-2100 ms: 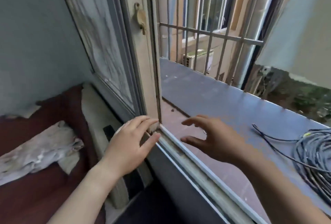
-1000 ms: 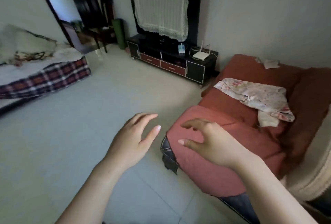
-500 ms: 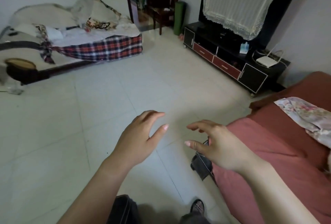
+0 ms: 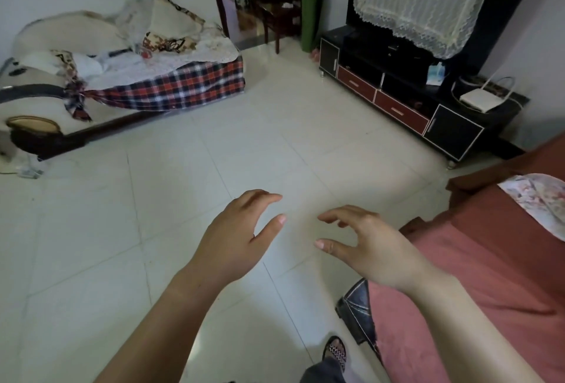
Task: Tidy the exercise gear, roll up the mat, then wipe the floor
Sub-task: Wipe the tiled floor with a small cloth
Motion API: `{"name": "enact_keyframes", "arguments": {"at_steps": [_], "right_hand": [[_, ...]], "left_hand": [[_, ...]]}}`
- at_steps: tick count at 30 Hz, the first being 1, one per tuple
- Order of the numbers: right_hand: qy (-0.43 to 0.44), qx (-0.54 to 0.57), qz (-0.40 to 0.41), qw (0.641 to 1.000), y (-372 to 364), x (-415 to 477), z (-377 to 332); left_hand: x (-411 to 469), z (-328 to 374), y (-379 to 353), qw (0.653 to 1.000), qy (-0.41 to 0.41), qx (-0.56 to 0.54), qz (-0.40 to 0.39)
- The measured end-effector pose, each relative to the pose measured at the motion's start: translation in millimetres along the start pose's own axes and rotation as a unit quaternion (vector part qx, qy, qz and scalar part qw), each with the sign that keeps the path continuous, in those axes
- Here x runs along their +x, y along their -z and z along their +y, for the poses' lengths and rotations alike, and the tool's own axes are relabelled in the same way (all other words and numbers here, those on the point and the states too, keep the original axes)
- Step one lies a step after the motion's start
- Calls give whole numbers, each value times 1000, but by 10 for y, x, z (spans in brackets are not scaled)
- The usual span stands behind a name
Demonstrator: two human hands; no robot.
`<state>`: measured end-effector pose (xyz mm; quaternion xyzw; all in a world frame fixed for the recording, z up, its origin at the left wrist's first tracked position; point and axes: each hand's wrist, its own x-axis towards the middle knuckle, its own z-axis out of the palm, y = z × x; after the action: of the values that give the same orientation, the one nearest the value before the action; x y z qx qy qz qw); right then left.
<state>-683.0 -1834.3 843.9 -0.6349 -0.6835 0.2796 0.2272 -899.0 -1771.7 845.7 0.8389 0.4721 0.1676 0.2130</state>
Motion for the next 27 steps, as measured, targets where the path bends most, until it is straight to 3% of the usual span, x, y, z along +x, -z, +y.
{"name": "enact_keyframes", "arguments": {"at_steps": [10, 17, 27], "right_hand": [[-37, -2, 22, 999, 697, 1038, 713], [-58, 21, -6, 998, 759, 2011, 1097], [-67, -4, 2, 998, 1292, 4157, 1233]], "left_hand": [[1495, 180, -219, 1000, -19, -14, -18], [2398, -298, -277, 1000, -3, -8, -26], [4519, -927, 124, 1000, -8, -10, -21]]}}
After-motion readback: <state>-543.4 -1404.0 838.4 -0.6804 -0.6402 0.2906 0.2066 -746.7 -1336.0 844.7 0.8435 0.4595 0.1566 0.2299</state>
